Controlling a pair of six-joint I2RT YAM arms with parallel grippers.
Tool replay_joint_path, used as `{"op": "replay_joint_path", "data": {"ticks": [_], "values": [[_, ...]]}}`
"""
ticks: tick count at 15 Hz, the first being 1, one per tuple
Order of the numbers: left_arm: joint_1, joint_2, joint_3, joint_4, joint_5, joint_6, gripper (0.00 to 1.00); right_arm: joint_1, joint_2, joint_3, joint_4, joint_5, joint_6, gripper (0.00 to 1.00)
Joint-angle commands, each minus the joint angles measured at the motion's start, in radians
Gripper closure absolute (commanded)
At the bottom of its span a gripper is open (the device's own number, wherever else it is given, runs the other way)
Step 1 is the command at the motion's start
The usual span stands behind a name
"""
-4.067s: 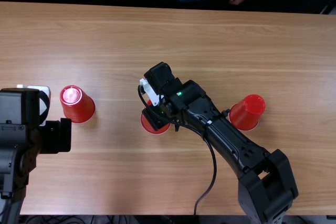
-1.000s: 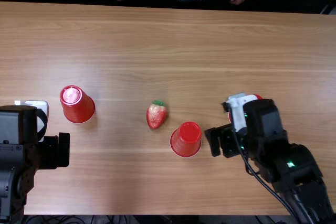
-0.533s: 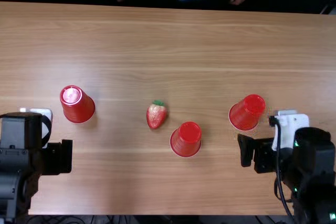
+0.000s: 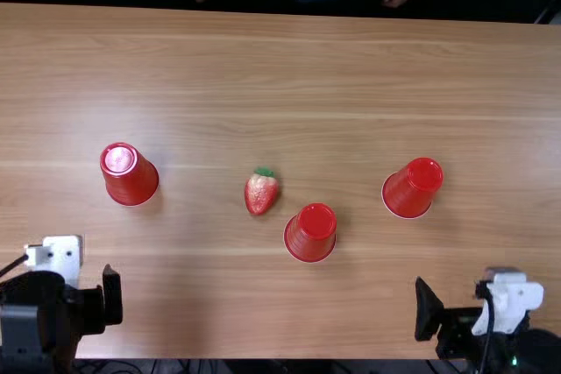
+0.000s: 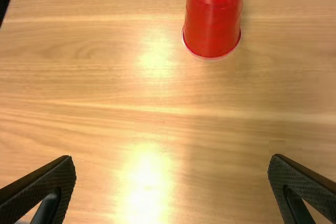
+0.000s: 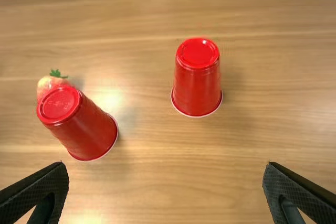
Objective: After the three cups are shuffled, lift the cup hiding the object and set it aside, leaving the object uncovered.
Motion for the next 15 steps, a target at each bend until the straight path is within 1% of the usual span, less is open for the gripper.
{"op": "replay_joint_path", "data": {"ticks": [1, 2, 3, 4, 6, 8, 9, 10, 11, 12, 13, 14, 15], "values": [[0.0, -0.091, -0.097, 0.032, 0.007, -0.049, 0.0, -0.009, -0.077, -0.051, 0.003, 0.001, 0.004, 0.0], [0.0, -0.161, -0.16, 0.071, 0.007, -0.054, 0.0, -0.009, -0.138, -0.086, 0.003, 0.001, -0.003, 0.0], [0.0, -0.227, -0.201, 0.102, 0.007, -0.056, 0.0, -0.009, -0.205, -0.123, -0.003, 0.001, -0.003, 0.0], [0.0, -0.284, -0.236, 0.111, 0.007, -0.056, 0.0, -0.014, -0.262, -0.145, -0.01, 0.001, -0.001, 0.0], [-0.003, -0.41, -0.307, 0.13, 0.009, -0.054, 0.0, -0.041, -0.35, -0.185, -0.025, 0.003, -0.007, 0.0], [-0.002, -0.52, -0.381, 0.203, 0.007, -0.054, 0.0, -0.064, -0.359, -0.22, -0.032, 0.005, -0.008, 0.0], [0.003, -0.572, -0.413, 0.227, 0.007, -0.053, 0.0, -0.067, -0.359, -0.221, -0.043, 0.005, -0.005, 0.0], [0.003, -0.585, -0.442, 0.24, 0.004, -0.051, 0.0, -0.067, -0.359, -0.221, -0.034, 0.007, -0.005, 0.0], [-0.002, -0.585, -0.463, 0.247, 0.006, -0.045, 0.0, -0.069, -0.359, -0.221, -0.023, 0.007, -0.007, 0.0], [-0.003, -0.585, -0.468, 0.264, 0.007, -0.04, 0.0, -0.069, -0.359, -0.22, 0.01, 0.005, -0.008, 0.0], [-0.008, -0.585, -0.47, 0.306, 0.007, -0.038, 0.0, -0.069, -0.359, -0.22, 0.086, 0.005, -0.008, 0.0], [-0.019, -0.585, -0.485, 0.387, 0.011, -0.038, 0.0, -0.069, -0.359, -0.224, 0.178, 0.005, -0.008, 0.0], [-0.031, -0.585, -0.509, 0.485, 0.033, -0.038, 0.0, -0.07, -0.359, -0.247, 0.277, 0.005, -0.008, 0.0]]}}
